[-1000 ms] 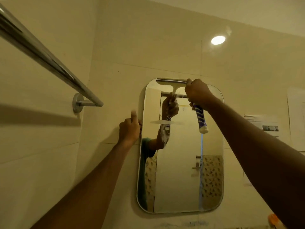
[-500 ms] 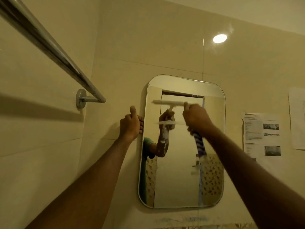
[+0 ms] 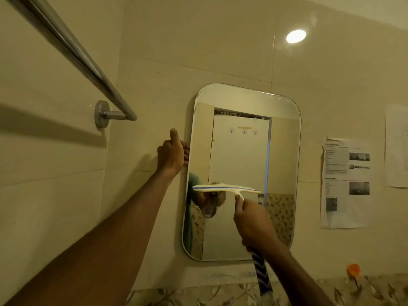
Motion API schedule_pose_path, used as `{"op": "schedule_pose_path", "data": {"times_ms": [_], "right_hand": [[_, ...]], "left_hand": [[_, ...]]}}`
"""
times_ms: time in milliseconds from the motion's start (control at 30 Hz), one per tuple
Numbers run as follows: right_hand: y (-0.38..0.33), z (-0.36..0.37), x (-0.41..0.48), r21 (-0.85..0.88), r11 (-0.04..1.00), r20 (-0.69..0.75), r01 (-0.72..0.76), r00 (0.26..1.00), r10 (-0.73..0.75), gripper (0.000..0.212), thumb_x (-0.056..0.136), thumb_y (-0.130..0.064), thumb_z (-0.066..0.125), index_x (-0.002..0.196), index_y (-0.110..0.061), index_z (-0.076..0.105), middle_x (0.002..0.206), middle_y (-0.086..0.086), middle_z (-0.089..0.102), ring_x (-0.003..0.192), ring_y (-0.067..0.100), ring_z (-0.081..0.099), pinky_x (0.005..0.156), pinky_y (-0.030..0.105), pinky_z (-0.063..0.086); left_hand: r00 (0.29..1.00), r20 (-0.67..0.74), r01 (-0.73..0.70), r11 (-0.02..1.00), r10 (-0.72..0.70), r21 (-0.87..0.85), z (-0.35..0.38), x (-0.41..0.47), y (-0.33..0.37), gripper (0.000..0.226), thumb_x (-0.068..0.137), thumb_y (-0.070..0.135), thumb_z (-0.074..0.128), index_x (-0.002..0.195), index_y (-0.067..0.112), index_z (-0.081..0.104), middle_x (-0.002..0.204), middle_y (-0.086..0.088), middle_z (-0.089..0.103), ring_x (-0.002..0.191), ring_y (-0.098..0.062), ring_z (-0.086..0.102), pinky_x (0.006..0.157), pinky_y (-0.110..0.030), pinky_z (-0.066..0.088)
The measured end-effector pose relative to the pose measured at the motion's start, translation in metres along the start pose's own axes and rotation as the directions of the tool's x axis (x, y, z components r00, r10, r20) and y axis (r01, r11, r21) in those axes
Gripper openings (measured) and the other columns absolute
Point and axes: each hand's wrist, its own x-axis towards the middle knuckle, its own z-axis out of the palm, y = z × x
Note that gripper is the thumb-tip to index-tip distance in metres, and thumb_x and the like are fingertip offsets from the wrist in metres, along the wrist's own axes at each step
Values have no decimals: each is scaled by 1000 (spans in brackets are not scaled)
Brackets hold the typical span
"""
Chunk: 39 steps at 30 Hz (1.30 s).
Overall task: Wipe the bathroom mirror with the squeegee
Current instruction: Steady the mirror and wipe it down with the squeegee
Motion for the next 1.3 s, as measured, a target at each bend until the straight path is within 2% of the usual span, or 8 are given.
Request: {"op": "schedule_pose_path", "data": {"times_ms": [233, 433, 600, 700, 900, 967, 1133, 1300], "right_hand": [[-66, -41, 74, 47, 993, -161, 104, 982, -95, 45, 101, -42, 32, 71, -16, 52, 59, 4, 59, 29, 6, 53, 29, 13, 39], [-24, 15, 27, 10, 998, -113, 58, 992, -57, 38, 99, -42, 35, 70, -25, 50, 57, -2, 60, 40, 8, 59, 34, 20, 45], [15, 48, -24, 15, 1000, -40, 12, 999, -12, 39, 99, -40, 37, 65, -28, 51, 52, -7, 54, 36, -1, 52, 31, 7, 29], [11, 36, -20, 14, 1000, -10, 19, 1000, -19, 45, 100, -42, 33, 64, -25, 53, 48, -5, 54, 31, -3, 50, 28, 9, 31], [-27, -7, 31, 35, 992, -211, 124, 971, -114, 45, 101, -44, 28, 68, -22, 49, 55, 0, 57, 35, 9, 56, 30, 15, 38], [-16, 4, 24, 18, 993, -188, 116, 976, -110, 43, 101, -43, 28, 68, -24, 48, 56, -2, 57, 40, 8, 57, 34, 19, 42], [35, 65, -40, 60, 994, -160, 94, 984, -84, 41, 101, -36, 36, 62, -28, 46, 47, -9, 46, 42, -9, 50, 33, 8, 32], [69, 102, -89, 14, 1000, -47, 2, 999, -1, 36, 99, -43, 32, 78, -25, 55, 55, -8, 57, 45, 2, 54, 36, 12, 34]], "left_hand": [[999, 30, -25, 998, 23, 61, -5, 3, -1, 66, 101, 53, 18, 72, 14, 64, 66, -4, 68, 61, -18, 67, 56, -28, 57], [999, 19, -31, 995, 30, 94, -4, 5, 1, 66, 101, 51, 22, 65, 13, 62, 59, -2, 65, 55, -17, 64, 56, -28, 57], [998, 16, -63, 982, 61, 177, -2, -3, -1, 58, 102, 42, 31, 85, 1, 67, 80, -18, 70, 75, -31, 69, 75, -45, 59], [994, 11, -111, 956, 113, 271, -1, -12, -9, 50, 101, 36, 36, 77, 4, 66, 78, -19, 69, 76, -34, 68, 76, -49, 57], [988, 13, -148, 917, 155, 369, -3, -27, -30, 45, 102, 35, 37, 63, 18, 55, 61, -2, 57, 68, -26, 64, 72, -47, 58], [988, 18, -151, 917, 156, 369, -4, -28, -36, 46, 102, 35, 37, 68, 12, 59, 65, -9, 62, 70, -30, 65, 72, -50, 58], [989, -1, -135, 907, 148, 399, -4, -34, -46, 50, 102, 35, 35, 68, 9, 61, 73, -16, 66, 77, -34, 64, 76, -49, 55], [996, 15, -91, 908, 93, 410, -8, -52, -59, 50, 101, 33, 36, 79, 1, 67, 78, -20, 68, 79, -36, 65, 76, -49, 56]]}}
